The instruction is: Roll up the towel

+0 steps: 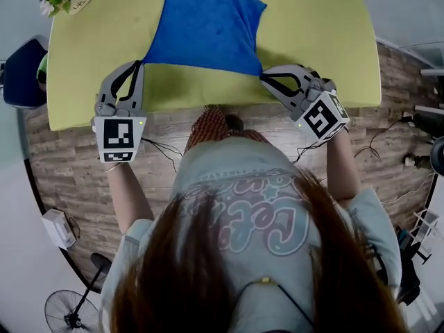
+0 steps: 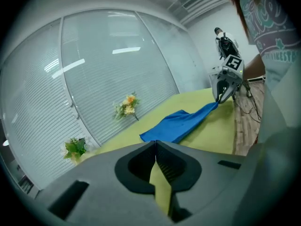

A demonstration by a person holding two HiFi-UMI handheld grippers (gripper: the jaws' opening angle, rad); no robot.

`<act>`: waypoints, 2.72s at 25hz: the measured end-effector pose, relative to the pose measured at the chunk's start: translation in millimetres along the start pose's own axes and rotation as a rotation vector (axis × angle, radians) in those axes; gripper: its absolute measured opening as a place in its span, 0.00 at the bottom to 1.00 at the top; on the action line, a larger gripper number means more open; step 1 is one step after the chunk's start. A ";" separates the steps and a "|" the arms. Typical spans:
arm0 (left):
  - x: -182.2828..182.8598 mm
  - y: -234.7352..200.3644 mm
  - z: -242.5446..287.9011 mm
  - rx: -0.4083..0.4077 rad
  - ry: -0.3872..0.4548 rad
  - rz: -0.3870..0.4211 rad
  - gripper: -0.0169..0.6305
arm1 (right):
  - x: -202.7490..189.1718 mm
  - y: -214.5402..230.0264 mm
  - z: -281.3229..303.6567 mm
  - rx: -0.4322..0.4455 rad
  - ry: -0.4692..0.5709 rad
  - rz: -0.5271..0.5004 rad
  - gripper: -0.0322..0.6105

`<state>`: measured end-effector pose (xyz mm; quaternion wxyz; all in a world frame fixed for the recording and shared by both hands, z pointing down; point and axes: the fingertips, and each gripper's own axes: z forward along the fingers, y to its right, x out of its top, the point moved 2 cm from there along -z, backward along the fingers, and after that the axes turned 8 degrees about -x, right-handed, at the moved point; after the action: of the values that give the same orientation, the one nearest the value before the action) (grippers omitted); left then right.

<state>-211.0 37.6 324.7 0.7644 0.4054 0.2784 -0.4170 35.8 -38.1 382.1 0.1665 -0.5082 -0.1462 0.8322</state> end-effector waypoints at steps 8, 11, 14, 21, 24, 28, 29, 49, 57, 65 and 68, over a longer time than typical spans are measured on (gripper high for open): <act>9.0 -7.9 4.2 0.020 -0.028 0.063 0.05 | 10.6 20.5 -9.3 -0.091 0.052 0.070 0.09; 14.2 -21.7 18.9 0.018 -0.006 0.041 0.05 | 9.1 36.9 -3.1 -0.151 0.028 0.075 0.09; 16.9 -34.2 34.8 0.021 -0.006 0.039 0.05 | 7.9 50.2 2.4 -0.180 0.020 0.084 0.09; 19.3 -57.5 78.2 -0.032 -0.012 0.073 0.05 | -4.8 88.2 18.4 -0.304 -0.043 0.171 0.09; 20.6 -65.9 98.5 -0.058 -0.018 0.088 0.05 | -14.6 100.6 26.0 -0.341 -0.081 0.216 0.09; 20.9 -80.2 123.7 -0.085 -0.023 0.092 0.05 | -22.9 119.9 36.7 -0.374 -0.119 0.234 0.09; 19.8 -83.7 130.2 -0.092 -0.028 0.093 0.05 | -24.7 124.3 39.6 -0.379 -0.129 0.230 0.09; 0.3 -110.3 220.2 -0.173 -0.108 0.126 0.05 | -73.6 180.1 83.0 -0.397 -0.282 0.202 0.09; -32.8 -113.7 238.9 -0.169 -0.204 0.090 0.05 | -104.3 181.1 82.7 -0.391 -0.344 0.227 0.12; -13.8 -140.1 178.3 -0.140 -0.027 -0.113 0.06 | -97.2 173.0 28.6 -0.466 -0.296 0.316 0.13; -4.7 -97.3 151.5 -0.351 0.016 -0.118 0.07 | -70.0 137.1 28.4 -0.312 -0.175 0.398 0.27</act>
<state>-284.0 -121.0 368.8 0.7953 0.2523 0.3763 -0.4029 22.7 -193.7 393.8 -0.0941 -0.4727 -0.1839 0.8567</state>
